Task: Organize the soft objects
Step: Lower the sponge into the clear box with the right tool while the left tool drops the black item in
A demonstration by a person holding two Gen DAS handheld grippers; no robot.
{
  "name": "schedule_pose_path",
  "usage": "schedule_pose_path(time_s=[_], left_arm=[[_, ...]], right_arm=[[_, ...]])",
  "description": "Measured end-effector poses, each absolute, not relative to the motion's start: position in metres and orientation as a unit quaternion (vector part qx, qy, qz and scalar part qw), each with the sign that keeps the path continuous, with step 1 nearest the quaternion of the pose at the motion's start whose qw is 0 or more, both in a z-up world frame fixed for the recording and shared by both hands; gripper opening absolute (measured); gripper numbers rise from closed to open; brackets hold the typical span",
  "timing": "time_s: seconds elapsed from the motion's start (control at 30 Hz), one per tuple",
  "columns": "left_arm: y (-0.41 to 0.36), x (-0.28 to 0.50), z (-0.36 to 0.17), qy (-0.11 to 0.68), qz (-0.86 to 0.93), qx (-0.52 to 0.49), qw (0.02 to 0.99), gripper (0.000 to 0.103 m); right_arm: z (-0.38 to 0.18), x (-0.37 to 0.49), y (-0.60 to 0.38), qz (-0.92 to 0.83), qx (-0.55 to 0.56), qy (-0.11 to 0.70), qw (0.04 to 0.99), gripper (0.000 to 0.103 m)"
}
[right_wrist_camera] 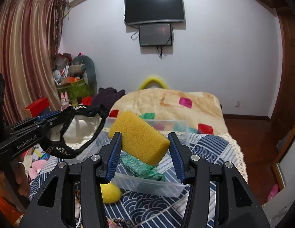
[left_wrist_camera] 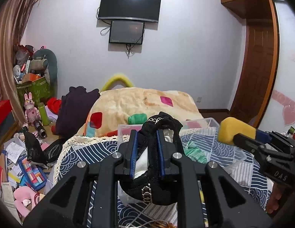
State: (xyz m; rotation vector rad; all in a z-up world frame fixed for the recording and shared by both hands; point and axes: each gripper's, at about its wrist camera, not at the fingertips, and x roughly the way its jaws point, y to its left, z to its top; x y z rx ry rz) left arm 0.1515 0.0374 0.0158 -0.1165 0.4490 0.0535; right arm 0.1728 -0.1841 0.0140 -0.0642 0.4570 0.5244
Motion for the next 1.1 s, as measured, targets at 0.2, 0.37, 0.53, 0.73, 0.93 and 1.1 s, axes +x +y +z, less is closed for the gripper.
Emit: schedule_pose_path(time_s=[0.2,0.37,0.53,0.73,0.93,1.1], left_arm=[[0.035,0.173,-0.001,0.247,0.032,-0.041,0.968,0.019],[0.033,0.183,-0.013,0.262,0.030,-0.030,0.964,0.019],[0.031,0.188,-0.021,0.278,0.022,-0.020,0.960,0.019],[0.030,0.194,-0.026,0.299,0.018,-0.012,0.954,0.019],[0.029,0.193,-0.029,0.311,0.011,-0.020,0.950,0.028],[0.030,0.183,-0.022,0.304,0.002,-0.027,0.952,0.045]], right_arm=[[-0.004,0.187,-0.161,0.261,-0.057,0.254,0.930,0.046],[-0.018,0.194,-0.152,0.264,-0.073,0.276,0.922,0.046],[-0.026,0.203,-0.151,0.269,-0.070,0.298,0.913,0.046],[-0.033,0.210,-0.146,0.271,-0.068,0.323,0.904,0.049],[-0.034,0.208,-0.144,0.278,-0.061,0.332,0.899,0.052],[-0.030,0.204,-0.149,0.278,-0.061,0.325,0.902,0.055]])
